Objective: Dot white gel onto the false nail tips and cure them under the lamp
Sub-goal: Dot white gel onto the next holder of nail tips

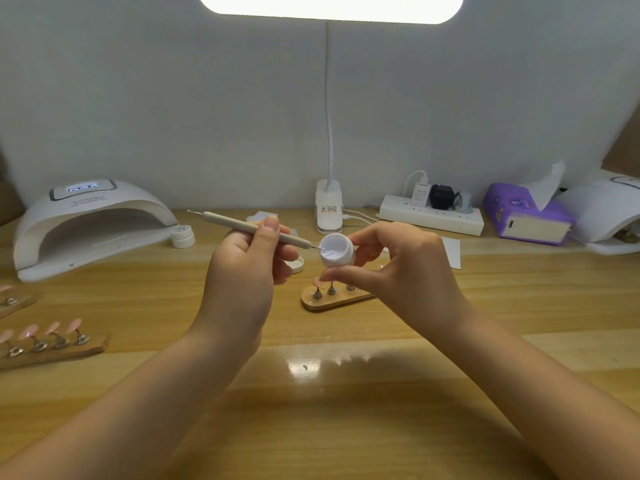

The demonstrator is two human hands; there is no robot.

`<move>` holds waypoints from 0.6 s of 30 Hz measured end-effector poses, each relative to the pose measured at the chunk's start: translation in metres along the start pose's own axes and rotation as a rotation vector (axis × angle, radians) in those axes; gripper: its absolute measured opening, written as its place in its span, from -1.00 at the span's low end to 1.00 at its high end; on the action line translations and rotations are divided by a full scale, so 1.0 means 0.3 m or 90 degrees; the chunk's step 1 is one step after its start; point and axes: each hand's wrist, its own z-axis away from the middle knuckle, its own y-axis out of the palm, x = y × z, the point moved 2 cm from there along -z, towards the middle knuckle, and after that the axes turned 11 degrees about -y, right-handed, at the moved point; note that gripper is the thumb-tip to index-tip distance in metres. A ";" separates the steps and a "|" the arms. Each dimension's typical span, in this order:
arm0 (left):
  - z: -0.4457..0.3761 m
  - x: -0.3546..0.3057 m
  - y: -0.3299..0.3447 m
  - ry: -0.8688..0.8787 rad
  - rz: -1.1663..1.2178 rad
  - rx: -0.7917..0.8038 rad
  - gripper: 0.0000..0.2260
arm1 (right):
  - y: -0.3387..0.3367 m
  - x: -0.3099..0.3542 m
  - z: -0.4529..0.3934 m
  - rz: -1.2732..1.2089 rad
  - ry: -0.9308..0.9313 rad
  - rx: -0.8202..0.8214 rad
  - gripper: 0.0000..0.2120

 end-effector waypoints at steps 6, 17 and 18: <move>0.000 -0.001 -0.001 -0.024 0.023 0.007 -0.74 | 0.003 0.000 0.001 -0.004 0.004 0.001 -0.49; -0.002 -0.016 -0.008 0.006 0.060 0.001 -0.78 | 0.007 -0.025 0.006 -0.019 0.029 0.003 -0.40; -0.001 -0.019 -0.007 0.010 0.068 0.007 -0.79 | 0.008 -0.031 0.007 -0.022 0.033 0.002 -0.40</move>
